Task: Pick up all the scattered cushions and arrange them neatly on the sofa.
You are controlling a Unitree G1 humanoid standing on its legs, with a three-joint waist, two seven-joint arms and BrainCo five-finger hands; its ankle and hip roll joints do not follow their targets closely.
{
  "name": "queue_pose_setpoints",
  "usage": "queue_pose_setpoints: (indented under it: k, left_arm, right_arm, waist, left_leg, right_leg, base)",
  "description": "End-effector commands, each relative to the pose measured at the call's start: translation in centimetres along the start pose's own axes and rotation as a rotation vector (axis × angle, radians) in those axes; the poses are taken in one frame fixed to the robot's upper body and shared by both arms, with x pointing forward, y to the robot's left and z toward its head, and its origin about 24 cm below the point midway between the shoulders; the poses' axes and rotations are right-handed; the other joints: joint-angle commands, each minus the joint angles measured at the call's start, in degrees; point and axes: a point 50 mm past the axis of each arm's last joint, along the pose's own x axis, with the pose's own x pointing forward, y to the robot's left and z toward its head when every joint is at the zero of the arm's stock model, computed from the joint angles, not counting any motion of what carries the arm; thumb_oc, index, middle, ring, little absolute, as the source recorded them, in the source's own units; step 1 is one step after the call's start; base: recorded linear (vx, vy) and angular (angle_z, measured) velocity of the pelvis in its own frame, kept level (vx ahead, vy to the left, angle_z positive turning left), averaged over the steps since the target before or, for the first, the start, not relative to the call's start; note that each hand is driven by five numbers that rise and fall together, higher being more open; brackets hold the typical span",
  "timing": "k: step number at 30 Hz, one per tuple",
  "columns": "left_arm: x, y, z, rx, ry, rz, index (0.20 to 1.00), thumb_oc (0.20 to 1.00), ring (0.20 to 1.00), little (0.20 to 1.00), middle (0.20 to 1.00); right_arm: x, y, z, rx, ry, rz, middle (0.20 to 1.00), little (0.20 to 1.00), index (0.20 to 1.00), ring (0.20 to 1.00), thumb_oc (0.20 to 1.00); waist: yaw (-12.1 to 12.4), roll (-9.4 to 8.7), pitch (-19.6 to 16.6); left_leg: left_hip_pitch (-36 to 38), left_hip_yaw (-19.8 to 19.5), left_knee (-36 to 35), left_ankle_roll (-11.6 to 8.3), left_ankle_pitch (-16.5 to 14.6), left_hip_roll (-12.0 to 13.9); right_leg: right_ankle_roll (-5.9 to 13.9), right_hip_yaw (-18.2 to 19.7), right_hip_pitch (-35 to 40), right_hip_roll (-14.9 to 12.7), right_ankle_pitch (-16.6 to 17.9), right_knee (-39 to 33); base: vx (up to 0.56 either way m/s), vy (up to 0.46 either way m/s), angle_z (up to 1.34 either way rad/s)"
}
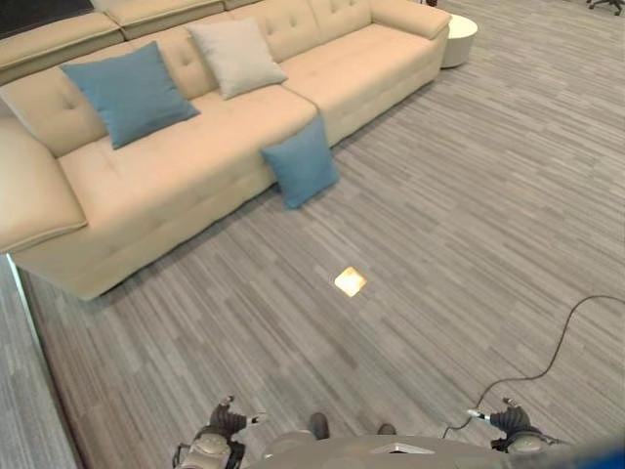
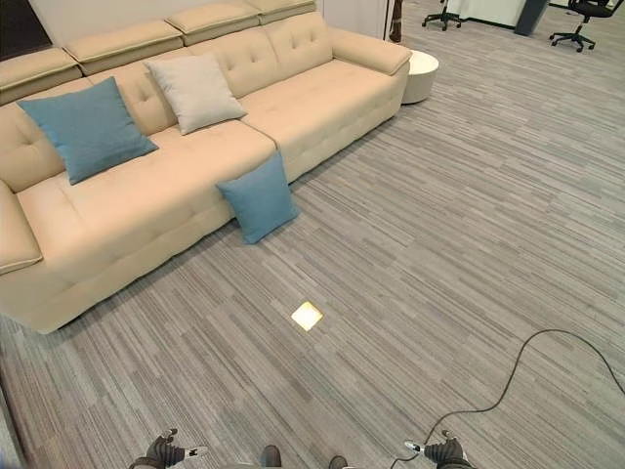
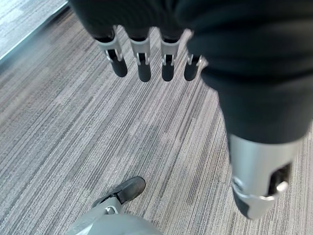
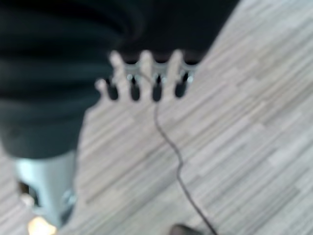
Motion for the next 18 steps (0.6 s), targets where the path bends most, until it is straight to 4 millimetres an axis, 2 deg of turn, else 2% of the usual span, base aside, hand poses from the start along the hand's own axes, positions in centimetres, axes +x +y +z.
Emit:
queue_pose_setpoints:
  k: [1, 7, 14, 15, 18]
  left_arm:
    - [0.5, -0.1, 1.6, 0.033, -0.025, -0.012, 1.000, 1.000, 1.000, 1.000, 1.000]
    - [0.5, 0.0, 1.5, 0.035, -0.011, 0.008, 1.000, 1.000, 1.000, 1.000, 1.000]
    - [0.7, 0.5, 2.5, 0.025, -0.038, 0.024, 1.000, 1.000, 1.000, 1.000, 1.000]
    - [0.8, 0.7, 3.2, 0.032, -0.059, 0.028, 1.000, 1.000, 1.000, 1.000, 1.000]
    - [0.9, 0.9, 3.3, 0.031, -0.063, 0.031, 1.000, 1.000, 1.000, 1.000, 1.000]
  right_arm:
    - [0.4, -0.7, 1.0, -0.060, -0.019, -0.006, 1.000, 1.000, 1.000, 1.000, 1.000]
    - [0.4, 0.0, 1.6, -0.053, -0.023, 0.010, 1.000, 1.000, 1.000, 1.000, 1.000]
    - [0.5, 0.2, 3.3, -0.034, -0.072, 0.009, 1.000, 1.000, 1.000, 1.000, 1.000]
    - [0.6, 0.1, 3.9, -0.034, -0.083, 0.007, 1.000, 1.000, 1.000, 1.000, 1.000]
    - [0.6, 0.0, 4.1, -0.036, -0.086, 0.005, 1.000, 1.000, 1.000, 1.000, 1.000]
  waist:
    - [1.0, -0.96, -0.8]
    - [1.4, -1.65, 0.3]
    - [1.9, -2.53, 1.9]
    - [2.0, -2.49, 2.9]
    - [2.0, -2.39, 3.5]
  left_leg:
    - [0.0, -0.1, 0.2, -4.18, -2.9, 2.0]
    - [0.3, -0.1, 0.7, -3.42, -3.4, 1.4]
    - [-3.7, -0.3, 6.1, -1.91, -5.8, 0.4]
    - [-4.6, -0.4, 7.2, -0.90, -6.7, -0.3]
    - [-4.7, -0.6, 7.9, -0.06, -7.5, -0.8]
  right_leg:
    - [6.94, -1.4, -2.5, -5.2, 1.7, 0.4]
    - [7.11, -1.3, -2.4, -5.7, 2.0, 0.7]
    - [7.38, -0.7, -6.0, -7.3, 1.5, 5.5]
    - [7.91, -0.2, -8.8, -8.5, 1.5, 9.9]
    - [8.31, 0.4, -10.9, -9.2, 1.3, 14.4]
  base:
    - [0.00, 0.000, 0.00]
    - [0.04, 0.045, -0.01]
    - [0.00, 0.078, -0.04]
    - [0.00, 0.103, -0.13]
    - [0.02, 0.116, -0.13]
